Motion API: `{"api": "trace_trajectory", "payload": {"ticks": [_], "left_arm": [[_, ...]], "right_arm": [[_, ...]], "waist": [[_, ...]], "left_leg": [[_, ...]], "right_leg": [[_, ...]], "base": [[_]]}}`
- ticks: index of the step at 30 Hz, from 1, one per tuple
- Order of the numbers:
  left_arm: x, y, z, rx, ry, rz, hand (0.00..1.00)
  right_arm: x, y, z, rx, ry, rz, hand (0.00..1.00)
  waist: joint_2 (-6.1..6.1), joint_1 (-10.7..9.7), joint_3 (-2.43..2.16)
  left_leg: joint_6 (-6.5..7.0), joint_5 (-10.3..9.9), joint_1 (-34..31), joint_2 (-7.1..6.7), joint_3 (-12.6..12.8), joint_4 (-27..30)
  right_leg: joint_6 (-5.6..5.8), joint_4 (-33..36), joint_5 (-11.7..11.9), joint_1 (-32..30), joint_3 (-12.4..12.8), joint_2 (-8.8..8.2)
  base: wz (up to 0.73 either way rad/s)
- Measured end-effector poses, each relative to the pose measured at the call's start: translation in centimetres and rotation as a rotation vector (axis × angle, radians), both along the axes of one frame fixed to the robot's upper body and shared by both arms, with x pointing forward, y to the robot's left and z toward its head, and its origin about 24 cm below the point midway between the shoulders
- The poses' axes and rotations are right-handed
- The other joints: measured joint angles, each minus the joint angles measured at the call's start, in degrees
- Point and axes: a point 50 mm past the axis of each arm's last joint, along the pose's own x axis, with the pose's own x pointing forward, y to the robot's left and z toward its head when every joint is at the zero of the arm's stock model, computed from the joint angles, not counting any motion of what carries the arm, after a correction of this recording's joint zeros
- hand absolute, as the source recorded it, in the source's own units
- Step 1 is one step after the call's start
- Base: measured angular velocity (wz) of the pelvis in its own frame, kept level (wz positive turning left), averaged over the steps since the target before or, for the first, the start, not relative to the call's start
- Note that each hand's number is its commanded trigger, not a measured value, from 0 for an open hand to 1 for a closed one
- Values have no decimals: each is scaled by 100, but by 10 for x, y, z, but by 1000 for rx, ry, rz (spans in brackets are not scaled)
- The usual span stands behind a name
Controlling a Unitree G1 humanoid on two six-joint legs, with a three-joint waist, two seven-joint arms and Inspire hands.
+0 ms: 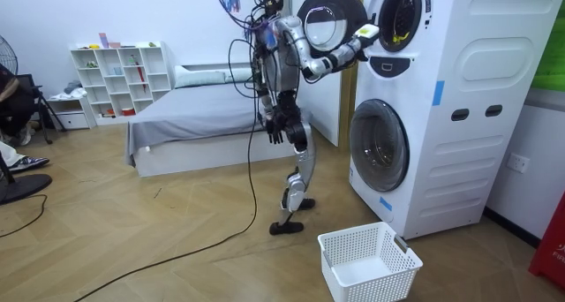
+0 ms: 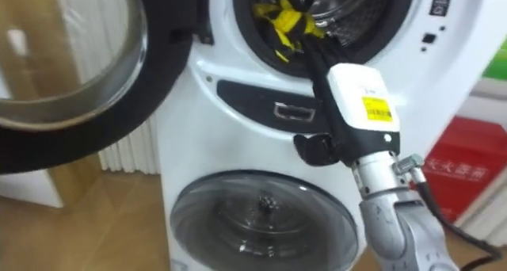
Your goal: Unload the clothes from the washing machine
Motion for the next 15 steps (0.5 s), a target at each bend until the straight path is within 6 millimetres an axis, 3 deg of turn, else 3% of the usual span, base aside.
{"api": "trace_trajectory", "payload": {"ticks": [1,2,3,4,5,6,7,9,11,12,14,15], "left_arm": [[-4,2,0,5,4,16,0],[-12,6,2,19,14,42,0],[-16,9,3,28,20,52,0],[-20,12,4,39,23,70,0],[-20,12,4,40,22,72,0],[-18,11,4,35,11,78,0],[-15,10,3,30,-2,78,0],[-6,10,4,31,-31,75,0],[5,12,5,48,-65,67,0],[7,13,5,54,-73,65,0],[19,18,7,76,-101,56,0],[21,20,8,82,-106,54,0]], "right_arm": [[0,-1,2,-7,-10,5,0],[0,1,1,-10,-12,14,0],[-1,1,1,-10,-12,15,0],[-1,-1,1,-13,-20,7,0],[-1,-3,3,-16,-26,1,0],[-2,-7,5,-23,-41,-17,0],[-3,-8,11,-25,-63,-22,0],[-9,-8,22,-35,-115,-15,0],[-14,-4,30,-33,-157,10,0],[-15,-3,31,-34,-164,15,0],[-19,0,32,-35,-179,49,0],[-22,1,31,-40,-180,64,0]], "waist": [[63,41,-21],[56,97,-34],[12,89,-63],[-92,-42,-101],[-107,-86,-108],[-174,-167,-140],[-186,-225,-144],[-174,-314,-113],[-144,-358,-54],[-156,-356,-33],[-179,-442,-22],[-174,-484,-20]], "left_leg": [[156,319,-12,-110,71,-774],[243,770,66,-170,79,-1130],[279,947,137,-215,85,-1261],[446,1106,259,-347,76,-1417],[541,1159,330,-387,93,-1430],[615,1130,410,-463,199,-1370],[658,990,488,-528,277,-1299],[708,747,566,-594,363,-1169],[768,502,819,-682,532,-1151],[777,446,888,-712,596,-1153],[833,208,1148,-774,651,-1225],[842,172,1242,-774,647,-1259]], "right_leg": [[-19,9,-84,29,14,6],[-8,8,-159,101,155,-21],[22,-14,-170,167,193,-49],[71,-89,-210,266,220,-128],[72,-150,-219,314,277,-141],[117,-220,-253,415,467,-222],[166,-261,-282,528,504,-313],[297,-84,-347,582,500,-425],[581,661,-429,448,486,-606],[663,966,-421,344,467,-656],[1023,2204,-92,-92,361,-818],[1010,2491,105,-210,342,-820]], "base": [[-39],[-45],[-33],[0],[4],[-9],[-17],[-17],[-30],[-32],[-18],[-9]]}}
